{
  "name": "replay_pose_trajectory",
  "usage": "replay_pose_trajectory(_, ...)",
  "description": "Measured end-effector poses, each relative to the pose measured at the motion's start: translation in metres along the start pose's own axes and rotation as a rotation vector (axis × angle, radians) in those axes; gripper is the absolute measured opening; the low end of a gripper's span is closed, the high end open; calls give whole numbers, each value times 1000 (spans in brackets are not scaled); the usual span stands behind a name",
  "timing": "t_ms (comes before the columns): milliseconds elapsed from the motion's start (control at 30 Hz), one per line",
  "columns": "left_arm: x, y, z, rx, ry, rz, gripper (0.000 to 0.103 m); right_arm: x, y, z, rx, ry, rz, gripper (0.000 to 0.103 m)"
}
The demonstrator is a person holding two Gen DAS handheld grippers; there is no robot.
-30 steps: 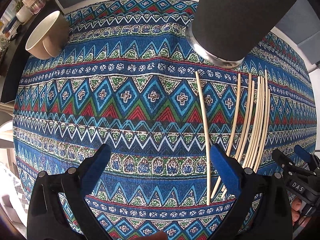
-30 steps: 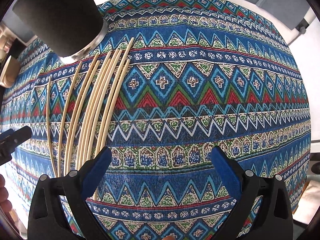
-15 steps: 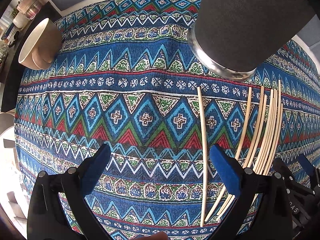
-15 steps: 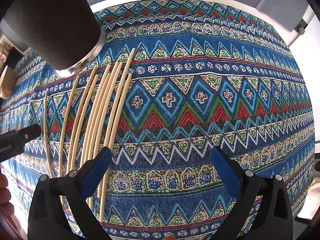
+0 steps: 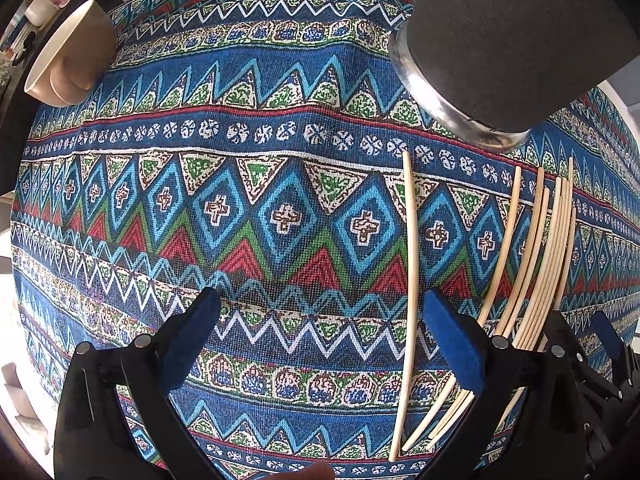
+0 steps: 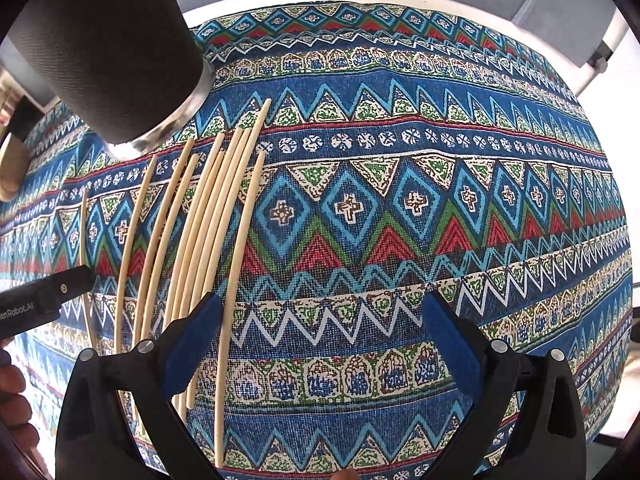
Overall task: Organize utensils
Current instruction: 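Lower the left tool toward the wooden sticks while the right tool also approaches them, then close the left tool on one wooden stick while the right tool grasps another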
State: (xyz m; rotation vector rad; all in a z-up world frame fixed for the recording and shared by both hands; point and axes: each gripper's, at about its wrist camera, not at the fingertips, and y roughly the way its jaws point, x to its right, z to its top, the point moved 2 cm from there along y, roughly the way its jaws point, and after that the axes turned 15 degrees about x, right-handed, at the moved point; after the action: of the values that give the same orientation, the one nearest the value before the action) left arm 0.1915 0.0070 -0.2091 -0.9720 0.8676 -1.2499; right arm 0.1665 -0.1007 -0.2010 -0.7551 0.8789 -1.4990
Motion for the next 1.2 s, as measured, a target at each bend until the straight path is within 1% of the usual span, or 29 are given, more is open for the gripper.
replay_pose_trajectory(100, -1, 0, -1, 18, 4, -1, 99, -2, 5, 3, -20, -7, 5, 97)
replay_pose_trajectory(133, -5, 3, -8, 22, 4, -1, 99, -2, 7, 3, -31, -7, 5, 97)
replay_pose_trajectory(167, -5, 6, -8, 26, 2, -2, 99, -2, 8, 4, -41, -6, 5, 97)
replay_pose_trajectory(267, -10, -1, -23, 34, 15, -3, 99, 1, 14, 11, -62, -25, 12, 97)
replay_pose_trajectory(333, -11, 2, -25, 36, 12, -3, 99, 1, 15, 15, -68, -29, 10, 95)
replay_pose_trajectory(367, -13, -1, -31, 41, 9, -2, 97, 5, 13, 17, -69, -36, 10, 94)
replay_pose_trajectory(400, -24, -9, -40, 48, 9, -2, 94, 6, 9, 12, -67, -39, 13, 89)
replay_pose_trajectory(433, -33, -14, -39, 55, 5, -1, 90, 6, 7, 14, -63, -44, 15, 85)
replay_pose_trajectory(467, -38, -18, -42, 63, 0, 1, 83, 9, -6, 8, -51, -52, 24, 70)
replay_pose_trajectory(500, -41, -21, -43, 71, -2, 3, 76, 10, -11, 9, -38, -65, 34, 51)
replay_pose_trajectory(533, -42, -26, -45, 77, -1, 3, 71, 10, -14, 10, -29, -77, 43, 44)
replay_pose_trajectory(600, -51, -29, -48, 81, 11, -2, 56, 15, -16, 12, -22, -90, 43, 25)
replay_pose_trajectory(633, -55, -29, -50, 82, 20, -7, 53, 18, -16, 13, -21, -87, 48, 21)
replay_pose_trajectory(667, -60, -31, -51, 85, 27, -12, 44, 22, -15, 14, -21, -83, 42, 11)
replay_pose_trajectory(700, -68, -33, -52, 86, 32, -17, 35, 26, -15, 15, -21, -81, 32, 6)
replay_pose_trajectory(733, -75, -32, -55, 89, 36, -22, 31, 32, -15, 16, -21, -72, 40, 6)
replay_pose_trajectory(800, -86, -32, -59, 93, 58, -29, 12, 42, -17, 18, -21, -67, 40, 4)
replay_pose_trajectory(833, -95, -33, -59, 87, 64, -37, 8, 45, -17, 18, -21, -59, 52, 4)
replay_pose_trajectory(867, -101, -34, -60, 80, 51, -48, 5, 53, -18, 20, -24, -46, 61, 4)
replay_pose_trajectory(933, -117, -33, -63, 75, 9, -48, 5, 63, -17, 22, -39, -22, 77, 4)
replay_pose_trajectory(967, -123, -33, -65, 76, 12, -49, 5, 72, -17, 24, -47, -8, 80, 4)
replay_pose_trajectory(1033, -132, -34, -70, 66, 9, -64, 5, 93, -17, 27, -60, 26, 91, 4)
replay_pose_trajectory(1100, -136, -39, -74, 50, -7, -80, 4, 117, -22, 31, -65, 40, 75, 4)
replay_pose_trajectory(1200, -160, -48, -74, 49, -20, -94, 4, 152, -25, 28, -73, 87, 79, 4)
